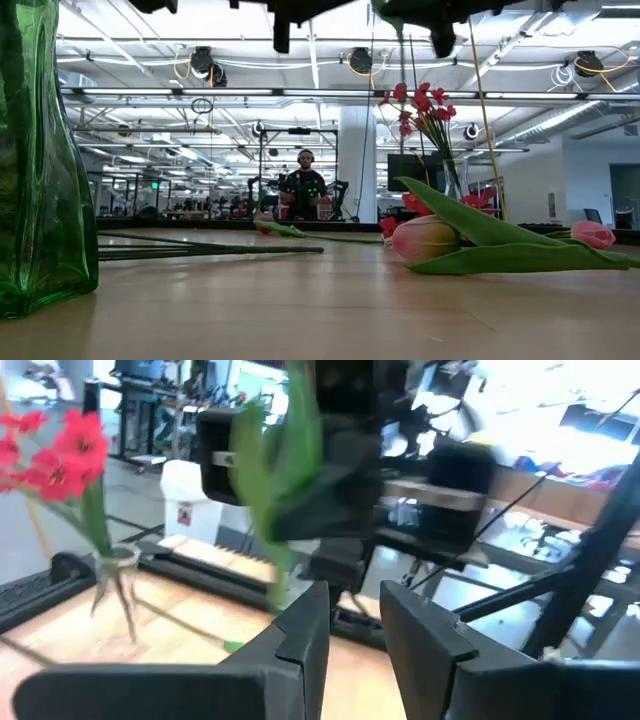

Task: Sort flowers into vase by color
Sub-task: Put the bottom red flower into the transparent vase

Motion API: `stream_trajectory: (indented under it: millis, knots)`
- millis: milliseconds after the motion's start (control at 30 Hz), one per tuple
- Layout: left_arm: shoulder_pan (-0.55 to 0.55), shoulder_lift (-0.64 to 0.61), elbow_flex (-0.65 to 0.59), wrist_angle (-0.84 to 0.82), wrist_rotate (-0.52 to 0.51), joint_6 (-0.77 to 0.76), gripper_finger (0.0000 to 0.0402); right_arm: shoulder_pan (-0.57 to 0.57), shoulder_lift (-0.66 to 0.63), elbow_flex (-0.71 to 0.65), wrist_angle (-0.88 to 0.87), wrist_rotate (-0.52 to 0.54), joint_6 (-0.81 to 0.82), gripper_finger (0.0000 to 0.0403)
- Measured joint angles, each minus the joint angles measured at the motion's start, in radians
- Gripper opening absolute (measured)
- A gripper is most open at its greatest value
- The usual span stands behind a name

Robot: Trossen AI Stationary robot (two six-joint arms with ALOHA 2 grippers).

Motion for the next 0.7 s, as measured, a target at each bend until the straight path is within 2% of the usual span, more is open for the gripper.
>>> stream_trajectory:
  millis: [200,267,400,533,600,700]
  knots:
    - [-0.001,-0.098,0.0,-0.102,0.025,0.0,0.01,-0.025,-0.202,0.0,-0.261,0.246,-0.038,0.0003]
    - [-0.001,-0.13,0.001,-0.139,0.026,0.0,0.01,-0.042,-0.268,0.0,-0.338,0.297,-0.045,0.0003]
    - [-0.001,-0.169,0.0,-0.187,0.026,0.001,0.01,-0.099,-0.372,0.0,-0.456,0.342,-0.053,0.0002]
    - [-0.001,-0.181,0.0,-0.192,0.025,0.001,0.01,-0.184,-0.437,0.0,-0.487,0.367,-0.077,0.0001]
    - [-0.001,-0.18,0.0,-0.196,0.024,0.001,0.01,-0.235,-0.457,0.0,-0.478,0.35,-0.096,0.0001]
    - [0.0,-0.18,0.0,-0.198,0.023,0.001,0.01,-0.325,-0.466,0.0,-0.46,0.263,-0.114,0.0001]
